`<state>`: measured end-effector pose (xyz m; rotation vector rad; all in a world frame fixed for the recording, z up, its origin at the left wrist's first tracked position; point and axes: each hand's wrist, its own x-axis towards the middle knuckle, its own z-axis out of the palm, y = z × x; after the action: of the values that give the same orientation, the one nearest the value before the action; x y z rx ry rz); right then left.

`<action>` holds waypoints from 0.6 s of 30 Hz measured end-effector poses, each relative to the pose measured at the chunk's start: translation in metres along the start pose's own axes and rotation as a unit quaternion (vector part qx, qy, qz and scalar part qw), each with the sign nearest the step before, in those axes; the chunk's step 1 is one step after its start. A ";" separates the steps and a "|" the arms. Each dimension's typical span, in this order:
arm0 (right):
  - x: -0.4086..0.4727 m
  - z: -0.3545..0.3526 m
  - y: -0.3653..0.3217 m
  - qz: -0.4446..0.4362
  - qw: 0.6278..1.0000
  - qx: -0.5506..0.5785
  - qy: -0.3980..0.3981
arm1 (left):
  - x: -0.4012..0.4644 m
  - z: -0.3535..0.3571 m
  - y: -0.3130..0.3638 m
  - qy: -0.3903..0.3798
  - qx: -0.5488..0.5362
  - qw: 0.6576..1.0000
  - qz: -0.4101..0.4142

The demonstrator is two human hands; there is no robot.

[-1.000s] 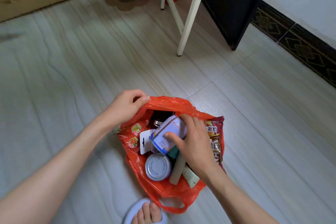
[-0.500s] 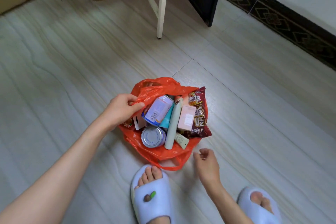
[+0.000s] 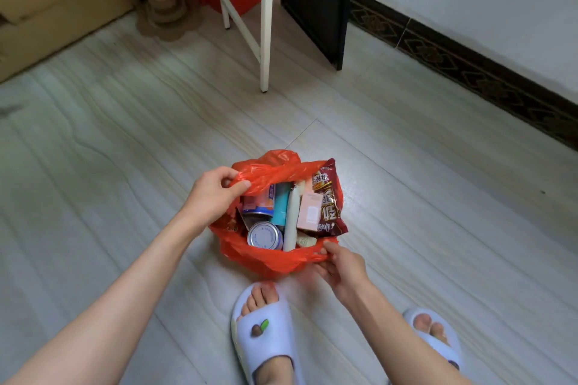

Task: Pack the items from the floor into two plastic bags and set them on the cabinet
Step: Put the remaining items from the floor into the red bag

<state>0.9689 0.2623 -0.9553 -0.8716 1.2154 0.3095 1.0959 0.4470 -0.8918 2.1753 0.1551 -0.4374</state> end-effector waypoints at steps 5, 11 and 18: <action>-0.043 -0.001 -0.046 -0.086 0.995 0.014 -0.055 | -0.033 -0.015 0.030 0.011 -0.017 0.999 0.042; -0.114 -0.008 -0.129 -0.233 0.966 0.039 -0.107 | -0.073 -0.034 0.045 0.039 -0.035 0.997 0.055; -0.145 0.013 -0.160 -0.279 0.950 -0.065 -0.123 | -0.088 -0.034 0.049 -0.080 -0.104 0.990 -0.052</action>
<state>1.0284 0.2012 -0.7560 -1.2118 0.6833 0.0358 1.0353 0.4485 -0.8042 1.9247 0.2169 -0.6250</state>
